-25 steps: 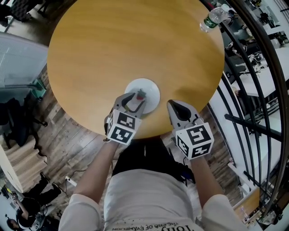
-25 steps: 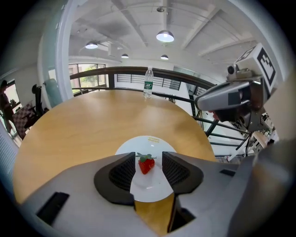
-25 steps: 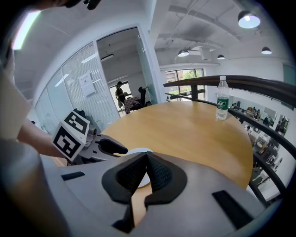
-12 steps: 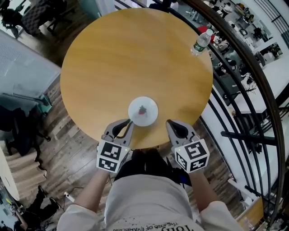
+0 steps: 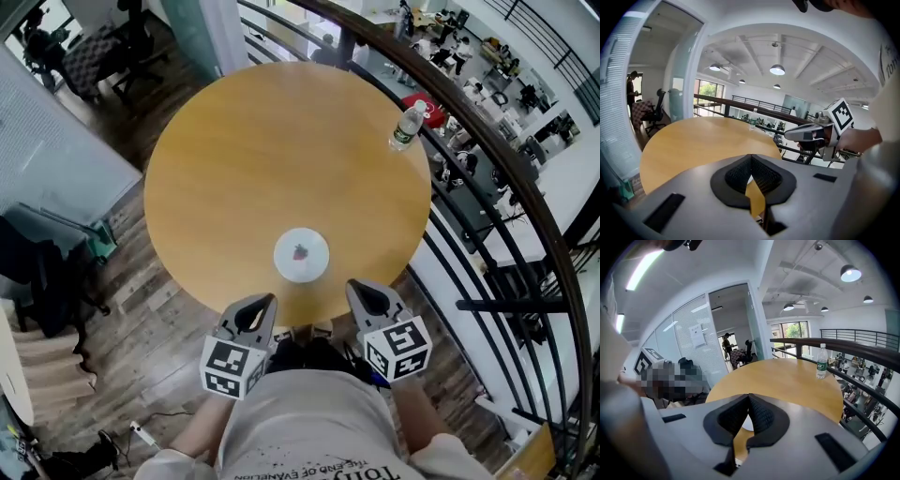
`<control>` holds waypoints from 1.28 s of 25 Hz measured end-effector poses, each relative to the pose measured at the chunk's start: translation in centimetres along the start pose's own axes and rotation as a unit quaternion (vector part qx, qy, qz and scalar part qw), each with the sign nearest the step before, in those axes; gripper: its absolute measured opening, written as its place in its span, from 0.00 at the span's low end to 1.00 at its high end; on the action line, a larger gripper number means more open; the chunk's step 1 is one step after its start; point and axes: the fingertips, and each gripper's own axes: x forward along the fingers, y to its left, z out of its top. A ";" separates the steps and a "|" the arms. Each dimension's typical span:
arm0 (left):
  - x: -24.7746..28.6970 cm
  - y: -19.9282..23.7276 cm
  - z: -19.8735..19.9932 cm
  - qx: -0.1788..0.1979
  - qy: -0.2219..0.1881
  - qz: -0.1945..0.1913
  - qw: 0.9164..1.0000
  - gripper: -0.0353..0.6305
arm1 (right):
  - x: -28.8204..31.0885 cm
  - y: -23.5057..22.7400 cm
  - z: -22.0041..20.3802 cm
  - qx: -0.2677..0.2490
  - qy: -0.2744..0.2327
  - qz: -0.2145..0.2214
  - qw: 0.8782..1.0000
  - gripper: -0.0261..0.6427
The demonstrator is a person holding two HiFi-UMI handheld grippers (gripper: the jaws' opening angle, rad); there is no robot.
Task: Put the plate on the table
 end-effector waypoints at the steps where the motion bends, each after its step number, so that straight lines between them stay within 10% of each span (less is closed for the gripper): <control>1: -0.4 -0.4 -0.1 0.003 -0.001 -0.001 1.000 0.09 | -0.3 0.2 0.1 0.000 -0.004 0.000 1.000 0.07; 32: -1.9 -0.1 2.7 -0.001 -0.036 0.002 0.999 0.09 | -1.2 0.7 2.9 -0.005 -0.021 0.006 1.000 0.07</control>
